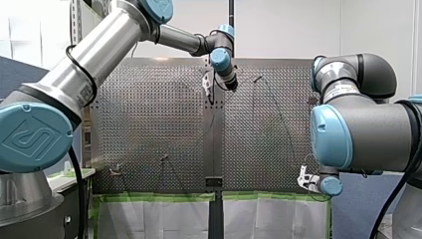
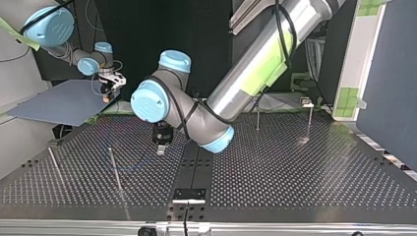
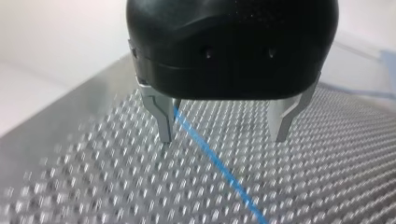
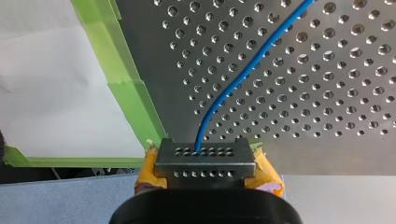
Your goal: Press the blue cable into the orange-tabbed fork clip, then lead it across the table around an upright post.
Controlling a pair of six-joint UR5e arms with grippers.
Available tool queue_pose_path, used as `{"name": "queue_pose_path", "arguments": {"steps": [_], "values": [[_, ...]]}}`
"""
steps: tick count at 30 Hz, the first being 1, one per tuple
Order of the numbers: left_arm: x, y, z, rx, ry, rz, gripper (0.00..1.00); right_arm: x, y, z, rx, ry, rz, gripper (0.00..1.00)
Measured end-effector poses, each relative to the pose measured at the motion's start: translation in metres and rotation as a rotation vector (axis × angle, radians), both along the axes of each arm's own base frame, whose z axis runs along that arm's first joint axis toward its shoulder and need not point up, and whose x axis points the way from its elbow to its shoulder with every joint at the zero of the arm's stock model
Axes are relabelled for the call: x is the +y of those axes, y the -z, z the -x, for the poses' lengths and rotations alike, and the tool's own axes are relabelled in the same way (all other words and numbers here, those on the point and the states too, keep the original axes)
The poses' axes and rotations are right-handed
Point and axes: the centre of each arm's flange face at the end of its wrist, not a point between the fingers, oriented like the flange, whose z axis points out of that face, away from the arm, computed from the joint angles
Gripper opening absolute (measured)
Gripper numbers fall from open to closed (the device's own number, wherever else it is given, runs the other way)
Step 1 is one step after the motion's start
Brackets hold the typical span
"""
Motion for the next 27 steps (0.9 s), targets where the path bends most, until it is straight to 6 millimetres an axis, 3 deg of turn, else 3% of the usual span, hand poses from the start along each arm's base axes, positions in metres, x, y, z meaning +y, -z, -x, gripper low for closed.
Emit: {"name": "queue_pose_path", "arguments": {"steps": [4,8,14,18,23,27], "values": [[0.002,-0.014,0.019,0.002,0.052,-0.039,0.99,0.0,0.0,0.0,-0.001,0.0,-0.001,0.0],[0.003,-0.045,0.037,-0.029,0.098,-0.058,0.99,0.0,0.0,0.0,-0.003,0.0,-0.001,0.0],[-0.003,-0.074,0.046,-0.09,0.159,-0.074,0.99,0.001,0.0,-0.001,-0.007,0.0,-0.002,0.0],[-0.006,-0.069,0.043,-0.099,0.179,-0.108,0.99,0.001,0.0,-0.002,-0.007,-0.001,-0.002,0.0],[-0.014,-0.045,0.036,-0.089,0.201,-0.172,0.99,0.001,0.001,-0.004,-0.007,-0.004,-0.003,0.0],[-0.019,-0.038,0.032,-0.11,0.227,-0.198,0.99,0.001,0.001,-0.004,-0.007,-0.005,-0.003,0.0]]}}
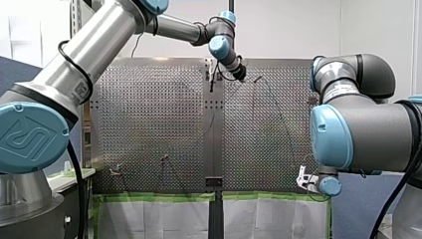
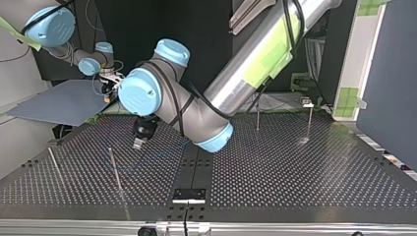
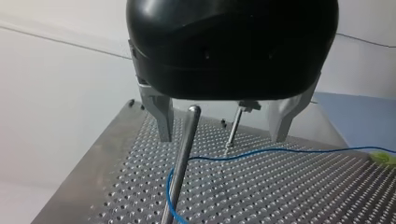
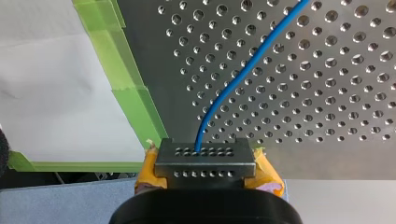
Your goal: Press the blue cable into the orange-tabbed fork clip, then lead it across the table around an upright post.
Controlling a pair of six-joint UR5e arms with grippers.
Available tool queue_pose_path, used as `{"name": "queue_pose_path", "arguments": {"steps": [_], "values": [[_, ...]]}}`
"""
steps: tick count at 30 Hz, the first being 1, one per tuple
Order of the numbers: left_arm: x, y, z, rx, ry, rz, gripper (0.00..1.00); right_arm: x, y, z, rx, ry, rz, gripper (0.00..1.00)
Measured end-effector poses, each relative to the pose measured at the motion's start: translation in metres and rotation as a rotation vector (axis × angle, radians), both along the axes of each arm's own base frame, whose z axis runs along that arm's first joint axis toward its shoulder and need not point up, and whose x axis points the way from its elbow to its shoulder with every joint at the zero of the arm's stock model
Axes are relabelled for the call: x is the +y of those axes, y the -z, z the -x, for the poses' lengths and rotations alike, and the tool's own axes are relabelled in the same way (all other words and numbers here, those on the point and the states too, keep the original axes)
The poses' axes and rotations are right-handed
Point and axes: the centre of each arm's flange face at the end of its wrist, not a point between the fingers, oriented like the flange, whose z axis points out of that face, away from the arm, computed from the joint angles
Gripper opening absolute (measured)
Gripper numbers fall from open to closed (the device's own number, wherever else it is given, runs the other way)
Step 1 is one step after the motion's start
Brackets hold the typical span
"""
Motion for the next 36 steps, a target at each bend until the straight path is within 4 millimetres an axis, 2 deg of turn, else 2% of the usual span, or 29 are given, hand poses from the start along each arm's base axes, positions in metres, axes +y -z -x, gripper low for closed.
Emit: {"name": "queue_pose_path", "arguments": {"steps": [10,36], "values": [[-0.009,-0.013,-0.009,-0.072,0.034,0.066,0.99,0.0,0.0,0.0,0.001,-0.001,0.0,0.0],[-0.015,-0.014,-0.005,-0.032,0.051,0.147,0.99,0.001,0.002,-0.002,-0.002,-0.003,-0.003,0.0]]}}
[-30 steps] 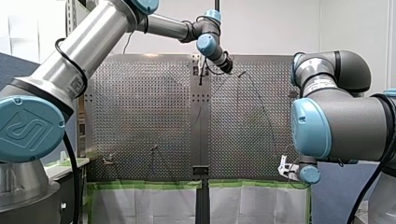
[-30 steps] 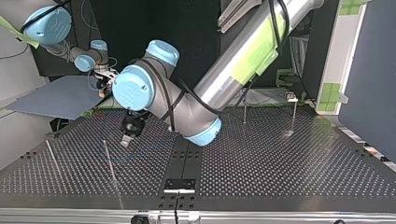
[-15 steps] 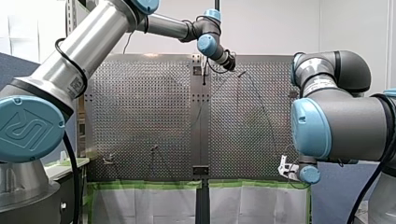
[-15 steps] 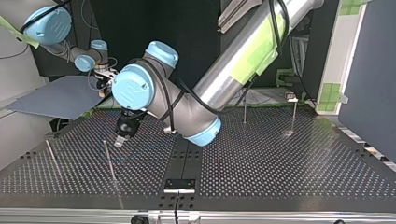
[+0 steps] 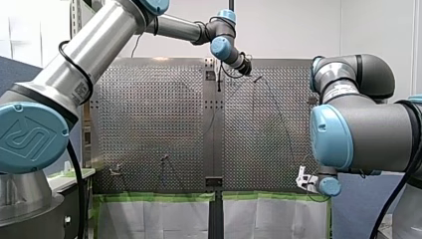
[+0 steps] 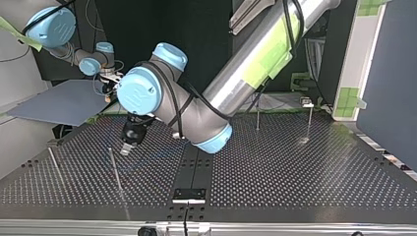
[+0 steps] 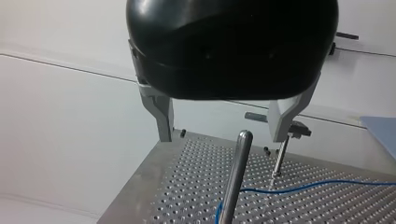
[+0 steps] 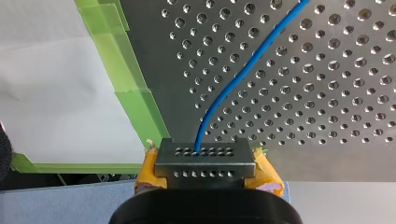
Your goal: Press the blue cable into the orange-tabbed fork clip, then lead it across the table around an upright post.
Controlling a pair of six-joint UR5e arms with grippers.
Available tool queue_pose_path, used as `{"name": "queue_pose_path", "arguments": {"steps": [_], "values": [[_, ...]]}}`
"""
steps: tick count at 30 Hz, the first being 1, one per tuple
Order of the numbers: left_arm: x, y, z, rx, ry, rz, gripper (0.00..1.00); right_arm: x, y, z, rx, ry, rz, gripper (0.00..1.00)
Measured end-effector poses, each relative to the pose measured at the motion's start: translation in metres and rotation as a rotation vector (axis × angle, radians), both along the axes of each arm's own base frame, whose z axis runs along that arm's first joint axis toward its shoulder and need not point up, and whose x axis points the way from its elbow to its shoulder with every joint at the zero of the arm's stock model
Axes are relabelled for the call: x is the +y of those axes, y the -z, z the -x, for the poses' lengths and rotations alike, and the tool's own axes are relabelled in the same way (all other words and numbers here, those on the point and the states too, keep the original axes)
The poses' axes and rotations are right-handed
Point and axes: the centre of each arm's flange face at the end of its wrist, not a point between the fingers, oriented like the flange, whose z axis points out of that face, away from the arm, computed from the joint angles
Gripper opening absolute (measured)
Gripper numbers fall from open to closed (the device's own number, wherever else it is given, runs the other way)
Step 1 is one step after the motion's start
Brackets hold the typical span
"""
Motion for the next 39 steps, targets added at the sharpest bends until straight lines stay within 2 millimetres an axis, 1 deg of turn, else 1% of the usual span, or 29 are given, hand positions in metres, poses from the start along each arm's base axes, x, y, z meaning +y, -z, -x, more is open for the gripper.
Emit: {"name": "queue_pose_path", "arguments": {"steps": [18,39], "values": [[0.015,0.002,-0.005,0.005,-0.153,-0.036,0.99,0.001,0.003,-0.001,0.0,-0.004,-0.004,0.0],[0.015,0.003,-0.004,0.006,-0.159,-0.048,0.99,0.004,0.007,-0.003,0.002,-0.008,-0.01,0.0]]}}
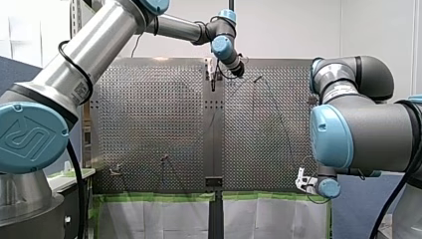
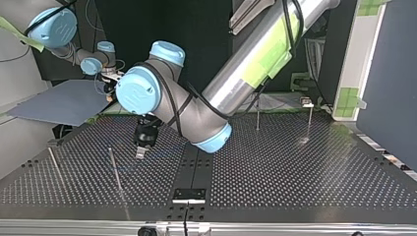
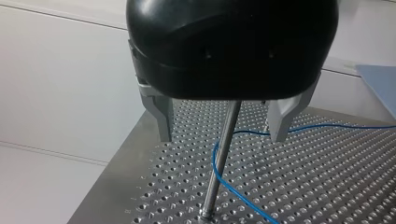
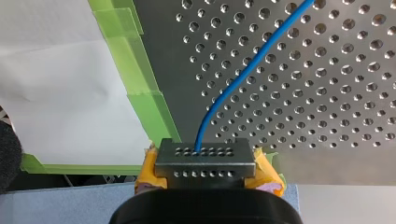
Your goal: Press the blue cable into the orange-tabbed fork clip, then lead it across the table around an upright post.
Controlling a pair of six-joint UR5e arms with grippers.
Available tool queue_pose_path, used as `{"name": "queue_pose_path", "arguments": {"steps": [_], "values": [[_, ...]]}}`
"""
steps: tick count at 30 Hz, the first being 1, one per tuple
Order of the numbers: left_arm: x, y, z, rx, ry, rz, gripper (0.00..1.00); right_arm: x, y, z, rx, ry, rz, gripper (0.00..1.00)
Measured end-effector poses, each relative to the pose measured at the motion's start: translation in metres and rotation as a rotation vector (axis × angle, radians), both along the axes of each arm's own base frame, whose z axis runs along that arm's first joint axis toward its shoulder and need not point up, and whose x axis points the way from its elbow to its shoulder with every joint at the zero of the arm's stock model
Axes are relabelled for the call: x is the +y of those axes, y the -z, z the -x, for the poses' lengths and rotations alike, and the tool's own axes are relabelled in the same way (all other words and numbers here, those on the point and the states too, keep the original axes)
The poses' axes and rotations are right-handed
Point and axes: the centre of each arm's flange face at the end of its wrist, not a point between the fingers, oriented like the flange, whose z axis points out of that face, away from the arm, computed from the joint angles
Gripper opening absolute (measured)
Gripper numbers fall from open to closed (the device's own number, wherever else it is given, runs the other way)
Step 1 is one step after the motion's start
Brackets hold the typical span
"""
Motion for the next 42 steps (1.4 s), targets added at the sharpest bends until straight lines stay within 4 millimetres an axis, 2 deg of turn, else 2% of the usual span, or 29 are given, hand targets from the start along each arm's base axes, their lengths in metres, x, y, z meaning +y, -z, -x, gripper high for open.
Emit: {"name": "queue_pose_path", "arguments": {"steps": [6,9,16,28,42], "values": [[0.004,0.012,0.005,0.032,-0.001,-0.044,0.99,0.0,0.0,0.0,0.0,0.0,0.001,0.0],[0.007,0.011,0.01,0.026,0.002,-0.062,0.99,0.0,0.0,0.0,0.0,0.0,0.001,0.0],[0.018,-0.006,0.022,-0.007,-0.002,-0.012,0.99,-0.001,0.0,0.0,-0.001,0.0,0.002,0.0],[0.049,-0.037,0.039,-0.076,-0.079,0.107,0.99,-0.001,0.001,0.0,-0.001,0.001,0.0,0.0],[0.073,-0.07,0.077,-0.165,-0.082,0.235,0.99,-0.001,0.002,0.0,-0.001,0.001,0.001,0.0]]}}
